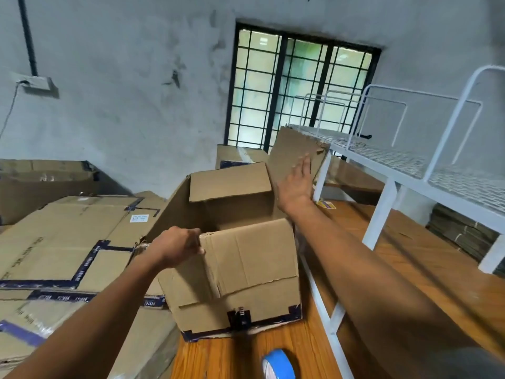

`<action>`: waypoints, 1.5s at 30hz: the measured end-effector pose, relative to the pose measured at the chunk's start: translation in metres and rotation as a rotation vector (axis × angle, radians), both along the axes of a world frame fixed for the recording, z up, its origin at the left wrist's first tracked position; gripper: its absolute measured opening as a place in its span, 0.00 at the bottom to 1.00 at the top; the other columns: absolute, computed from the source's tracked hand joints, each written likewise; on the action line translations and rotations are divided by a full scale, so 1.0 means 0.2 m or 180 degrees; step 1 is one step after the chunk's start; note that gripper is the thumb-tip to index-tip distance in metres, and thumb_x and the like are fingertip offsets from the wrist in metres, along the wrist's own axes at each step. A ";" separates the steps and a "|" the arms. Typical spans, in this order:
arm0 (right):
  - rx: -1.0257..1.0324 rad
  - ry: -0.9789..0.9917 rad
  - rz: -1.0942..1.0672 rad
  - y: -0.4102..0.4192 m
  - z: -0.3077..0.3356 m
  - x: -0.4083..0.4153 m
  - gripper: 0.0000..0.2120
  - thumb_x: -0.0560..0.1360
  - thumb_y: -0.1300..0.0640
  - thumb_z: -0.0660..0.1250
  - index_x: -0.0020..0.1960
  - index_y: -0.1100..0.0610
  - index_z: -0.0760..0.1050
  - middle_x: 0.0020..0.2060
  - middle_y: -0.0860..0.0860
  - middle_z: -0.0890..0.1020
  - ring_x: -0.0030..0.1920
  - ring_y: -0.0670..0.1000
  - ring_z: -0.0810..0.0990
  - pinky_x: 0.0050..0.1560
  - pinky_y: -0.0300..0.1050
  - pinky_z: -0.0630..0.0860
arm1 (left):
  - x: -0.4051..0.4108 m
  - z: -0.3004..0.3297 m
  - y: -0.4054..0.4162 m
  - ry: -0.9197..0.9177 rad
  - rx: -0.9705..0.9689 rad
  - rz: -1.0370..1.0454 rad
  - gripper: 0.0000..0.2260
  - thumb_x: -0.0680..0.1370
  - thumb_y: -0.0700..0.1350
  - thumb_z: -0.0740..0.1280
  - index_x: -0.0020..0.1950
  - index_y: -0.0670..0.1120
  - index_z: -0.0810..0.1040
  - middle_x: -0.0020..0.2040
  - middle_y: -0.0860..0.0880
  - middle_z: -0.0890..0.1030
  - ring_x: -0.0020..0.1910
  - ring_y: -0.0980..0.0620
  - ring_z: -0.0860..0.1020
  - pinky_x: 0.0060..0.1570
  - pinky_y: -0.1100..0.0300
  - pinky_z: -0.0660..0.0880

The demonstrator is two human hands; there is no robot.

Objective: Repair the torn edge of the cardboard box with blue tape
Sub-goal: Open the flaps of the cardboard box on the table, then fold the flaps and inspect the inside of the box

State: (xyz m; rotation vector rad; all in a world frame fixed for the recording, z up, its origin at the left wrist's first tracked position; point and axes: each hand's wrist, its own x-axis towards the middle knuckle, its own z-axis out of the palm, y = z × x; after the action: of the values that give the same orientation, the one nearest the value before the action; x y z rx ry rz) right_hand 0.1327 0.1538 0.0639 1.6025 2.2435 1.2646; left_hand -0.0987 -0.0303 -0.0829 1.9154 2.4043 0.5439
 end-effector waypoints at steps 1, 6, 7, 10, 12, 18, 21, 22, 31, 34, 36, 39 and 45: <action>-0.0171 0.0106 -0.0008 0.01 -0.02 -0.01 0.33 0.80 0.35 0.61 0.75 0.56 0.74 0.78 0.63 0.70 0.81 0.69 0.59 0.78 0.76 0.41 | -0.01 0.00 -0.01 -0.0038 0.0012 0.0002 0.05 0.81 0.55 0.73 0.53 0.57 0.78 0.46 0.56 0.83 0.45 0.56 0.82 0.45 0.55 0.81; -0.1050 0.0988 0.0240 -0.01 -0.08 -0.03 0.25 0.76 0.40 0.72 0.68 0.53 0.79 0.61 0.54 0.81 0.61 0.61 0.80 0.55 0.57 0.77 | -0.05 -0.02 -0.04 -0.0237 0.0080 0.0040 0.08 0.80 0.55 0.75 0.54 0.57 0.79 0.49 0.55 0.85 0.49 0.54 0.84 0.51 0.49 0.83; -0.1150 0.1175 0.0304 -0.01 -0.08 -0.02 0.20 0.78 0.48 0.71 0.68 0.53 0.79 0.61 0.54 0.81 0.60 0.60 0.81 0.52 0.55 0.79 | -0.05 -0.02 -0.04 -0.0229 0.0072 0.0021 0.08 0.80 0.55 0.74 0.53 0.57 0.78 0.48 0.55 0.85 0.48 0.54 0.83 0.51 0.49 0.83; -0.1389 0.1534 0.0390 0.01 -0.09 0.00 0.17 0.81 0.61 0.64 0.70 0.57 0.78 0.66 0.57 0.80 0.65 0.60 0.80 0.61 0.55 0.81 | -0.04 -0.02 -0.04 -0.0154 0.0095 -0.0014 0.07 0.80 0.55 0.74 0.52 0.57 0.77 0.47 0.55 0.84 0.46 0.55 0.82 0.47 0.52 0.82; -0.1442 0.1678 0.0381 0.02 -0.11 0.01 0.18 0.81 0.65 0.63 0.69 0.61 0.78 0.65 0.60 0.80 0.65 0.62 0.80 0.62 0.56 0.80 | -0.02 -0.02 -0.03 -0.0160 0.0081 -0.0052 0.07 0.80 0.54 0.74 0.50 0.59 0.75 0.47 0.56 0.83 0.46 0.56 0.82 0.43 0.56 0.78; -0.1607 0.1850 0.0084 0.15 -0.25 0.16 0.18 0.81 0.64 0.63 0.70 0.61 0.77 0.64 0.59 0.81 0.63 0.60 0.82 0.58 0.53 0.80 | 0.13 0.02 0.05 0.0062 -0.0213 -0.0149 0.10 0.80 0.62 0.71 0.55 0.58 0.78 0.49 0.54 0.82 0.47 0.53 0.81 0.43 0.54 0.78; -0.1523 0.1976 -0.0092 0.21 -0.37 0.26 0.19 0.81 0.62 0.63 0.72 0.59 0.74 0.64 0.58 0.81 0.64 0.59 0.81 0.54 0.53 0.78 | 0.22 0.05 0.14 0.0290 -0.0467 -0.0253 0.19 0.80 0.65 0.69 0.66 0.58 0.78 0.57 0.50 0.83 0.56 0.46 0.82 0.47 0.52 0.76; -0.1533 0.1939 -0.0143 0.22 -0.41 0.29 0.20 0.81 0.61 0.64 0.72 0.58 0.74 0.64 0.58 0.80 0.64 0.59 0.81 0.54 0.53 0.77 | 0.26 0.06 0.17 0.0304 -0.0553 -0.0326 0.21 0.80 0.66 0.69 0.69 0.57 0.78 0.60 0.49 0.83 0.58 0.45 0.82 0.48 0.51 0.76; -0.1572 0.1680 0.0017 0.38 -0.55 0.16 0.23 0.78 0.53 0.70 0.71 0.55 0.72 0.68 0.59 0.75 0.69 0.61 0.73 0.68 0.61 0.72 | 0.25 0.17 0.54 0.0076 -0.0801 -0.0697 0.28 0.80 0.74 0.58 0.60 0.55 0.84 0.52 0.48 0.86 0.51 0.45 0.84 0.56 0.44 0.82; -0.1618 0.1678 0.0234 0.51 -0.56 0.05 0.24 0.78 0.49 0.70 0.72 0.54 0.71 0.69 0.58 0.76 0.70 0.60 0.73 0.68 0.60 0.73 | 0.15 0.19 0.72 0.0299 -0.0884 -0.0585 0.24 0.83 0.68 0.61 0.68 0.54 0.81 0.61 0.45 0.84 0.59 0.42 0.82 0.59 0.46 0.80; -0.1724 0.1665 0.0353 0.61 -0.58 -0.04 0.25 0.79 0.46 0.68 0.73 0.53 0.71 0.70 0.57 0.75 0.71 0.60 0.73 0.68 0.59 0.73 | 0.06 0.18 0.85 0.0396 -0.1023 -0.0519 0.22 0.84 0.65 0.62 0.71 0.54 0.79 0.64 0.45 0.83 0.62 0.41 0.81 0.60 0.46 0.80; -0.1925 0.1557 0.0536 0.74 -0.62 -0.14 0.24 0.79 0.44 0.67 0.72 0.52 0.73 0.70 0.55 0.76 0.70 0.59 0.73 0.68 0.60 0.74 | -0.05 0.15 1.03 0.0520 -0.1235 -0.0445 0.21 0.86 0.60 0.61 0.76 0.55 0.75 0.70 0.44 0.80 0.68 0.40 0.79 0.65 0.44 0.77; -0.2183 0.1349 0.0686 1.05 -0.80 -0.39 0.27 0.81 0.41 0.65 0.75 0.53 0.71 0.72 0.56 0.74 0.73 0.60 0.71 0.70 0.60 0.73 | -0.33 -0.03 1.49 0.0814 -0.1841 -0.0275 0.22 0.86 0.50 0.61 0.80 0.49 0.70 0.78 0.44 0.73 0.75 0.40 0.74 0.72 0.42 0.74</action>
State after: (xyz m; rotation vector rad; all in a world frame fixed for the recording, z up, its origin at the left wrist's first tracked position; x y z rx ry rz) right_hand 0.0555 0.3628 -0.0961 1.4574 2.7144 0.0978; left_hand -0.1649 0.2684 -0.0899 1.8812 2.2421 -0.3887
